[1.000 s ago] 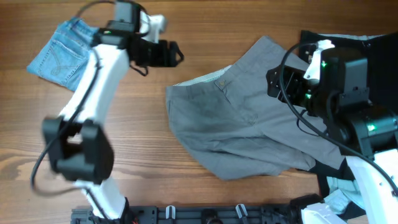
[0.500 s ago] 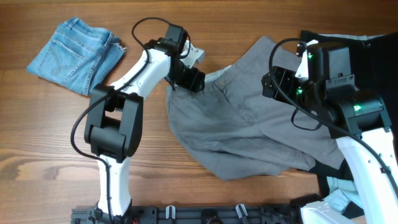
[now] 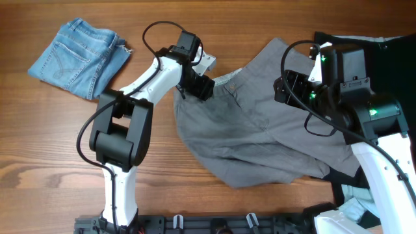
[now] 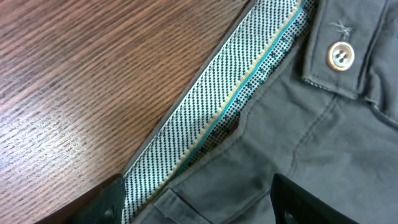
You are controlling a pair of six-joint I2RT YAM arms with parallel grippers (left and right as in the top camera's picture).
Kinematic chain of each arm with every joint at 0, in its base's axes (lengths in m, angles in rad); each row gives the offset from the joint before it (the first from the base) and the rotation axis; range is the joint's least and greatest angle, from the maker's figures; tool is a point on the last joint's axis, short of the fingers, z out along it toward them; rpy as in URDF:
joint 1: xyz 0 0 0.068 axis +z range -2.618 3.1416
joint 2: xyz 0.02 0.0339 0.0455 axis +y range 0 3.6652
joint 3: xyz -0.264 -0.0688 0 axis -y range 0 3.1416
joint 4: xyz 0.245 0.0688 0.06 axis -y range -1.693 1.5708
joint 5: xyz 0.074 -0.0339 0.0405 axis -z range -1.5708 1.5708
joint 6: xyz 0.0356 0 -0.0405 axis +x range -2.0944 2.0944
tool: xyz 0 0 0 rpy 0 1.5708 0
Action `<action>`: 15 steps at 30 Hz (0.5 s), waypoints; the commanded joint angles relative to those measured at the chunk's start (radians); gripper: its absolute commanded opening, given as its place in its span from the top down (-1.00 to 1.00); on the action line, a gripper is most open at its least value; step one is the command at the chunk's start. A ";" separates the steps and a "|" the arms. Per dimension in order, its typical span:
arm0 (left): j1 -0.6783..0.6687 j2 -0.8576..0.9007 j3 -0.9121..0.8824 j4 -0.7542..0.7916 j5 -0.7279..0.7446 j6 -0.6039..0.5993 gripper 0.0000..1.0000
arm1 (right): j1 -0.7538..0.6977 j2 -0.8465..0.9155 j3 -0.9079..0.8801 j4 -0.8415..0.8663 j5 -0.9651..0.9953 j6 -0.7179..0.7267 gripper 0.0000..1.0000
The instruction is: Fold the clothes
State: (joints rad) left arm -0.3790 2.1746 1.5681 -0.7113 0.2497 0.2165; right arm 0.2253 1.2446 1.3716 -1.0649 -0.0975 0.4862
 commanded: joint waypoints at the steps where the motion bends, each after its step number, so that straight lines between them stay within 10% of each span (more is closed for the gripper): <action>1: 0.003 0.012 -0.023 -0.002 -0.105 0.012 -0.54 | -0.003 0.008 0.010 -0.003 -0.011 -0.016 -0.61; 8: 0.009 0.021 -0.029 0.012 -0.134 0.012 -0.99 | -0.003 0.008 0.010 0.005 -0.004 -0.016 -0.63; 15: 0.008 0.068 -0.047 -0.016 -0.025 0.012 -0.77 | -0.003 0.008 0.010 0.005 -0.004 -0.016 -0.62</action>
State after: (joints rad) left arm -0.3779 2.1746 1.5604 -0.6865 0.1486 0.2295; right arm 0.2253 1.2449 1.3716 -1.0622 -0.0971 0.4816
